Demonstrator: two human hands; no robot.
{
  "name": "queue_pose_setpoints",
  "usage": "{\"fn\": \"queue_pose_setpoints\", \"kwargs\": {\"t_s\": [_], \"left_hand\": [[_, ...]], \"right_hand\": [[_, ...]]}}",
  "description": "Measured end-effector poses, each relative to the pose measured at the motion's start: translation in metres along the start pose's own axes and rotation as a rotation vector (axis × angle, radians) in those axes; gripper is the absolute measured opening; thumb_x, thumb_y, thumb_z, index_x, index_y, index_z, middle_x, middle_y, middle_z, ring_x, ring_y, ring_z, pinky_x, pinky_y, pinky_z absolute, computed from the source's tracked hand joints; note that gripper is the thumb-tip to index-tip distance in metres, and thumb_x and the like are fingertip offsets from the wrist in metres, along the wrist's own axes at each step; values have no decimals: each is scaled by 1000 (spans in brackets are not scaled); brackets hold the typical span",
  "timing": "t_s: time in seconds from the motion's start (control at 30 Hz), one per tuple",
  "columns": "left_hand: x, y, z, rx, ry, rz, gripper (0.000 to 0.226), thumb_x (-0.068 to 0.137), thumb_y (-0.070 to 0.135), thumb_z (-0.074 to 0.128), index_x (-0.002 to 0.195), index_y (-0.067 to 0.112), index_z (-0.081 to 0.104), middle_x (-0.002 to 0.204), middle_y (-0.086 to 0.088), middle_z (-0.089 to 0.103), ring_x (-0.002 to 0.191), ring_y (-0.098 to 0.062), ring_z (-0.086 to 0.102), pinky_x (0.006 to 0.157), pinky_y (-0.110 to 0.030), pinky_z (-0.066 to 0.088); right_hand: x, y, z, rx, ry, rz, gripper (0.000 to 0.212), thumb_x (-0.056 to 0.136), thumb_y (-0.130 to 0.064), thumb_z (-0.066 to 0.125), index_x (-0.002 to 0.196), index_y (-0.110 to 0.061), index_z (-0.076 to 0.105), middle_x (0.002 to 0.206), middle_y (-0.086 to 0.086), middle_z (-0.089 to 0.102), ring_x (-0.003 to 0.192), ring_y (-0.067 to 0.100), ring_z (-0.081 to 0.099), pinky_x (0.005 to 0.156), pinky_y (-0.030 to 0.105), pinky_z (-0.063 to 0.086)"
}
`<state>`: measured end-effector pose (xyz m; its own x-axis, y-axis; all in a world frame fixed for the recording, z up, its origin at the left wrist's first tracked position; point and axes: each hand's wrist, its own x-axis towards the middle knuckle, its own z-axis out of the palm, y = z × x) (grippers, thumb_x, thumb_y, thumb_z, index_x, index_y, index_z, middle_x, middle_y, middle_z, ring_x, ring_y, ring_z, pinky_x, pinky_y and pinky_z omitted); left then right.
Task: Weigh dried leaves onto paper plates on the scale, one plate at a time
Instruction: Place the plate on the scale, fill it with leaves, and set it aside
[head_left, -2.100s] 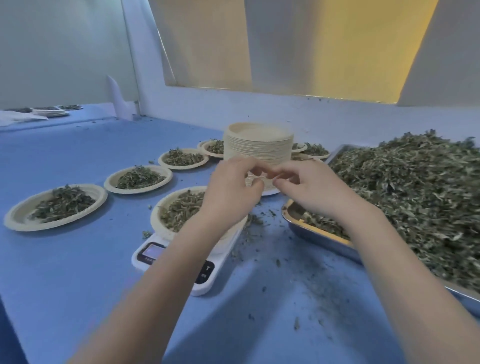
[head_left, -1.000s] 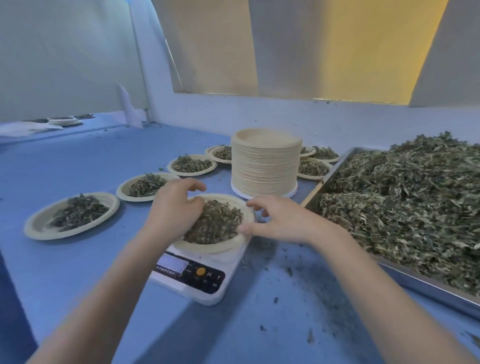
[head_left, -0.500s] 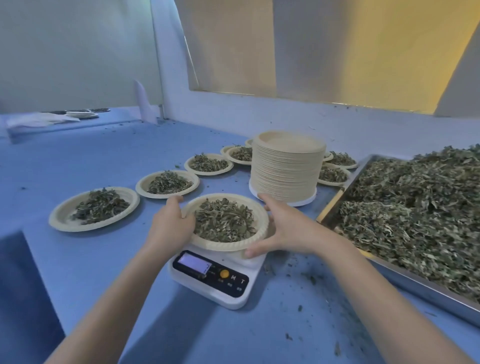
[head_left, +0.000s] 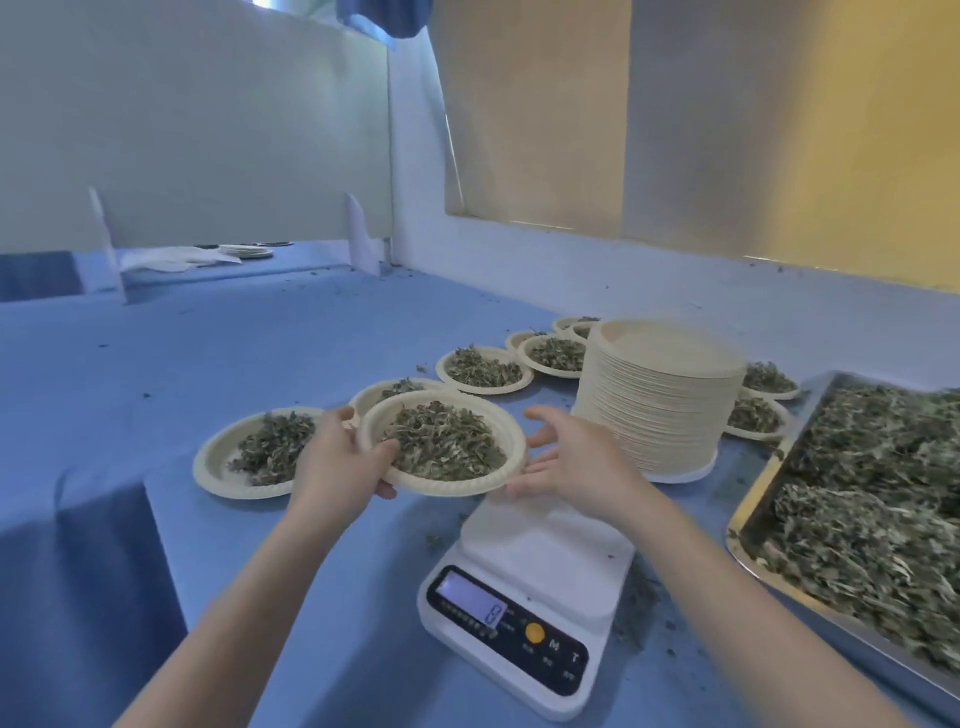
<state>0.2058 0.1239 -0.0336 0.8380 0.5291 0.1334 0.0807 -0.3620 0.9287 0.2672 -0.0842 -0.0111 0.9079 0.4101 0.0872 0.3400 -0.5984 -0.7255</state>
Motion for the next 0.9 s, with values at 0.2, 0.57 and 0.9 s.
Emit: {"fn": "queue_pose_setpoints", "kwargs": {"t_s": [0.2, 0.57, 0.9], "left_hand": [[16, -23, -29, -162, 102, -40, 31, 87, 11, 65, 115, 13, 51, 95, 3, 63, 48, -13, 65, 74, -42, 57], [84, -43, -65, 475, 102, -53, 30, 94, 39, 49, 103, 12, 57, 99, -4, 59, 98, -25, 53, 81, -31, 35], [108, -62, -57, 763, 68, -122, 35, 96, 44, 36, 116, 21, 53, 135, -6, 44, 126, -32, 25, 99, -41, 27]], "right_hand": [[38, -19, 39, 146, -36, -49, 78, 68, -1, 81, 137, -13, 46, 100, -4, 59, 89, 21, 69, 88, 40, 54], [121, -46, 93, -4, -120, -93, 80, 70, -3, 74, 141, -13, 40, 123, 11, 61, 110, 26, 60, 97, 40, 47], [138, -40, 106, -148, -87, -71, 73, 70, -12, 78, 136, -14, 46, 121, 9, 62, 101, 17, 58, 92, 31, 47]]}}
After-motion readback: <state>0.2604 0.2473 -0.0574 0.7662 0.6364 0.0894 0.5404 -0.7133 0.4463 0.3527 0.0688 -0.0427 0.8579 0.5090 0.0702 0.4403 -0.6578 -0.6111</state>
